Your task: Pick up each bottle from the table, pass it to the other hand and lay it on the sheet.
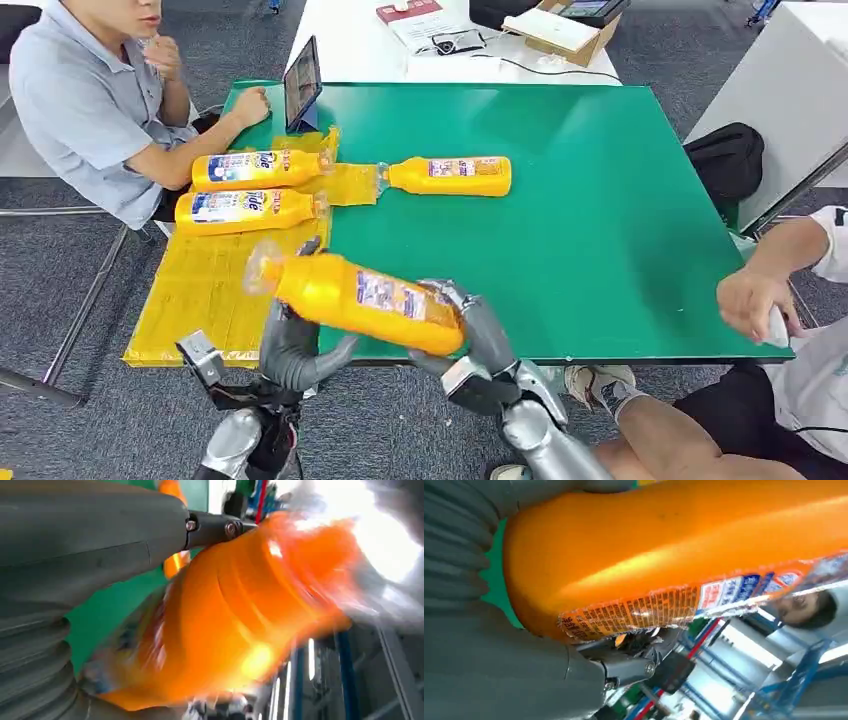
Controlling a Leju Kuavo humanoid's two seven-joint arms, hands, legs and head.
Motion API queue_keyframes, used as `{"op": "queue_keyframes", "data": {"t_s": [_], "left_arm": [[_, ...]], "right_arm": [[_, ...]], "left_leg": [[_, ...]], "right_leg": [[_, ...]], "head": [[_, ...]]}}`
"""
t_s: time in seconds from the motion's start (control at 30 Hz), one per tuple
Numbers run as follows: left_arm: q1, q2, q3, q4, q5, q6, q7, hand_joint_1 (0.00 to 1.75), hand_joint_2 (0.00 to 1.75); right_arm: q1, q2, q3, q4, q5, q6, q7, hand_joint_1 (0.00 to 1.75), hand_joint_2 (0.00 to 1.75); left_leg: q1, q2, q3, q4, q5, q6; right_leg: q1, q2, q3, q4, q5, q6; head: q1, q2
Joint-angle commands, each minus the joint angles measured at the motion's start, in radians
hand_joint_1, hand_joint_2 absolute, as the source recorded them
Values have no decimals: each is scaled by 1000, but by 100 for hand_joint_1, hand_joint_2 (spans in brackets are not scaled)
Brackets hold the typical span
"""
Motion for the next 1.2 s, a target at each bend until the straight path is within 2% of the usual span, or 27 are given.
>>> {"op": "queue_keyframes", "data": {"t_s": [0.03, 0.23, 0.4, 0.47, 0.63, 0.67, 0.7, 0.73, 0.8, 0.83, 1.17, 1.2], "left_arm": [[-56, 17, -101, 90, 140, -125, 76, 0, 175], [-84, 31, -129, 108, 187, -168, 124, 0, 175], [-95, 36, -132, 96, 195, -180, 102, 0, 175], [-92, 40, -131, 76, 191, -179, 91, 0, 175], [-91, 44, -125, 54, 179, -168, 80, 3, 175], [-93, 39, -117, 51, 178, -157, 79, 80, 175], [-96, 38, -114, 50, 176, -150, 82, 164, 175], [-99, 35, -111, 50, 175, -145, 84, 175, 175], [-100, 26, -111, 53, 152, -112, 91, 175, 175], [-100, 26, -111, 53, 152, -112, 91, 175, 175], [-106, -8, -110, 67, 60, 38, 58, 175, 175], [-106, -10, -109, 69, 65, 43, 60, 175, 175]], "right_arm": [[-113, -72, 272, 179, -7, -138, 1, 173, 175], [-162, -55, 304, 286, -20, -151, 1, 175, 175], [-176, -42, 325, 340, -16, -148, 1, 175, 175], [-178, -39, 328, 365, -14, -140, 1, 175, 175], [-182, -34, 331, 404, 6, -151, 1, 175, 175], [-180, -31, 325, 414, 9, -158, 1, 175, 175], [-179, -29, 322, 415, 9, -160, 1, 175, 175], [-179, -28, 319, 415, 9, -162, 1, 175, 175], [-182, -17, 308, 421, 14, -164, 1, 175, 175], [-182, -17, 308, 421, 14, -164, 1, 175, 175], [-182, 45, 261, 370, -12, -124, 1, 175, 175], [-180, 53, 252, 365, -23, -119, 1, 161, 175]], "left_leg": [[1, 0, 5, 0, -2, -1], [1, 0, 5, -1, -1, -2], [2, 0, 7, -1, -2, -2], [1, 0, 3, -1, -1, -1], [2, -1, 4, 0, -1, -1], [1, -1, 3, 0, -1, -1], [1, -1, 2, 0, 0, -1], [2, -2, 5, 0, -2, -2], [2, -2, 8, 1, -4, -3], [1, -2, 2, 0, 0, -1], [1, -1, 3, 0, -1, -1], [1, 0, 1, 0, -1, -1]], "right_leg": [[1, 0, 5, -1, -2, -2], [1, 0, 5, -1, -1, -2], [2, 0, 7, -1, -2, -3], [1, 0, 3, -1, -1, -2], [2, -2, 4, -1, -2, -2], [1, -1, 4, -1, -1, -2], [1, -1, 2, -1, -1, -2], [2, -2, 5, 0, -2, -3], [2, -2, 8, 1, -4, -4], [1, -2, 2, -1, -1, -2], [1, -1, 2, 0, -2, -2], [1, -1, 1, 0, -1, -2]], "head": [[0, 0], [0, 0], [0, 0], [0, 0], [0, 0], [0, 0], [0, 0], [0, 0], [0, 0], [0, 0], [0, 0], [0, 0]]}}
